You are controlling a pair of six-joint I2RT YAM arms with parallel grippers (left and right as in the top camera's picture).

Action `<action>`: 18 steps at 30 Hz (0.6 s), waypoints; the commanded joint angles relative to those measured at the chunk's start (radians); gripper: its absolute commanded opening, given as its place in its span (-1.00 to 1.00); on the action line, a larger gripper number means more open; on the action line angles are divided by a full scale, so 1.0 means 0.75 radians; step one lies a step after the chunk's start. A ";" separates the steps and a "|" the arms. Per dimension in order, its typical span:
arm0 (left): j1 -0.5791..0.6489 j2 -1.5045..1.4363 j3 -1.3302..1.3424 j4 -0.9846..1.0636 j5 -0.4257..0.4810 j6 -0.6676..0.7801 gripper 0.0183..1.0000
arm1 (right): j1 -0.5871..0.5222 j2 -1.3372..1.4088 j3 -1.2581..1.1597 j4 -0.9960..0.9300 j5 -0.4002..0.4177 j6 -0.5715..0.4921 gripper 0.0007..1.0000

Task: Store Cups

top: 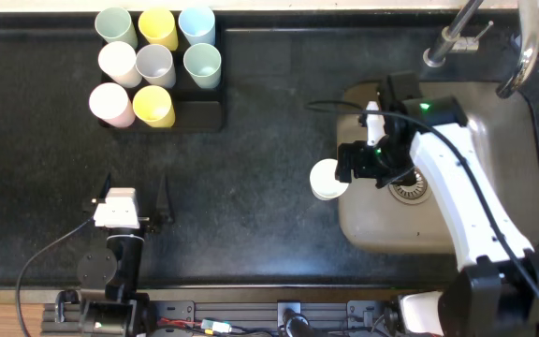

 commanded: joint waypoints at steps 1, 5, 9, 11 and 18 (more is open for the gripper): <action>0.008 -0.010 -0.001 -0.004 0.017 0.020 1.00 | 0.033 0.077 0.033 0.007 0.043 -0.015 0.82; 0.008 -0.010 -0.001 -0.004 0.017 0.020 1.00 | 0.069 0.158 0.033 0.022 0.076 -0.014 0.71; 0.008 -0.010 -0.001 -0.004 0.017 0.020 1.00 | 0.108 0.205 0.033 0.063 0.079 -0.014 -0.25; 0.008 -0.010 -0.001 -0.004 0.017 0.020 1.00 | 0.126 0.204 0.033 0.078 0.079 -0.014 -0.90; 0.008 -0.010 -0.001 -0.004 0.017 0.020 1.00 | 0.167 0.148 0.136 0.062 0.079 -0.013 -0.92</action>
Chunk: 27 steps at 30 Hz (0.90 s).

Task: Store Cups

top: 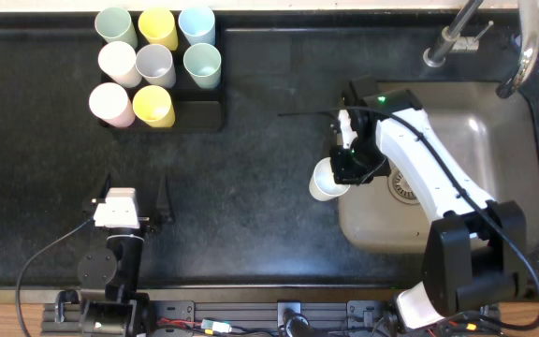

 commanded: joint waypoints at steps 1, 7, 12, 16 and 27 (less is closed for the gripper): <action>0.008 -0.010 -0.001 -0.004 0.017 0.020 1.00 | 0.037 -0.075 0.169 -0.032 0.006 -0.005 -0.92; 0.008 -0.010 -0.001 -0.004 0.017 0.020 1.00 | 0.123 -0.058 0.643 -0.125 0.037 0.039 -0.92; 0.008 -0.010 -0.001 -0.004 0.017 0.020 1.00 | 0.251 0.098 1.092 -0.190 0.071 0.066 -0.91; 0.008 -0.010 -0.001 -0.004 0.017 0.020 1.00 | 0.373 0.291 1.408 -0.253 0.134 0.119 -0.92; 0.008 -0.010 -0.001 -0.004 0.017 0.020 1.00 | 0.500 0.625 1.501 -0.156 0.156 0.215 -0.91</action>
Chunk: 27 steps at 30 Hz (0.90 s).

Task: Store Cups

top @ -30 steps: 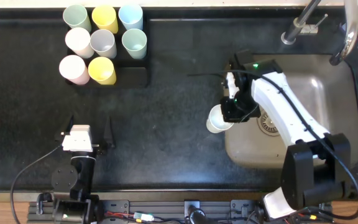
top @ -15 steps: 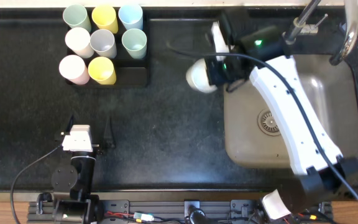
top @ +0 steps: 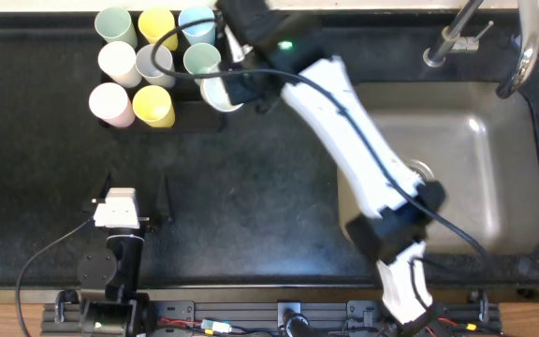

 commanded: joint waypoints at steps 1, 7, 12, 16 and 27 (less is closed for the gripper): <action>0.008 -0.010 -0.001 -0.004 0.016 0.020 1.00 | 0.026 0.077 0.024 0.068 0.018 0.039 -0.92; 0.008 -0.010 -0.001 -0.004 0.016 0.020 1.00 | 0.047 0.168 0.024 0.120 -0.008 0.044 -0.92; 0.008 -0.010 -0.001 -0.004 0.017 0.020 1.00 | 0.059 0.216 0.024 0.144 -0.021 0.061 -0.91; 0.008 -0.010 -0.001 -0.004 0.016 0.020 1.00 | 0.066 0.239 0.024 0.161 -0.019 0.069 -0.92; 0.008 -0.010 -0.001 -0.004 0.016 0.020 1.00 | 0.095 0.340 0.024 0.167 -0.006 0.080 -0.92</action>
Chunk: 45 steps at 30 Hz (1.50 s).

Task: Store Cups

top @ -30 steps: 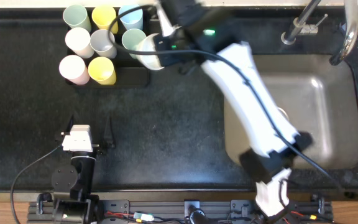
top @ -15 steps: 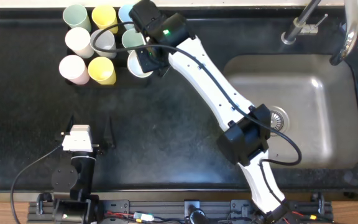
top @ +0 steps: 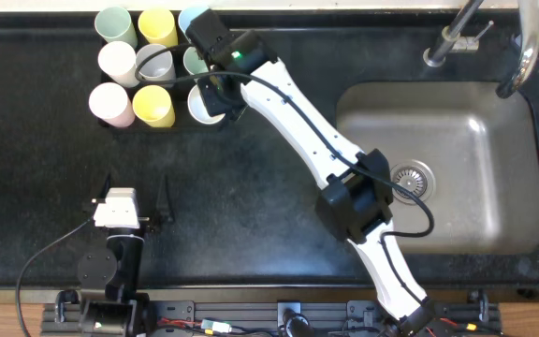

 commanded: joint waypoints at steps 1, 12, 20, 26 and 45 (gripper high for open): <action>0.008 -0.010 -0.001 -0.004 0.016 0.020 1.00 | 0.026 0.056 0.024 0.012 -0.003 0.015 -0.92; 0.008 -0.010 -0.001 -0.004 0.016 0.020 1.00 | 0.022 0.062 0.024 0.054 -0.002 0.024 -0.91; 0.008 -0.010 -0.001 -0.004 0.016 0.020 1.00 | 0.007 0.062 0.024 0.073 0.079 0.054 -0.91; 0.009 -0.010 -0.001 -0.004 0.016 0.020 1.00 | -0.001 0.062 0.024 0.105 0.101 0.078 -0.91; 0.008 -0.010 -0.001 -0.004 0.017 0.020 1.00 | -0.020 0.062 0.024 0.106 0.120 0.078 -0.80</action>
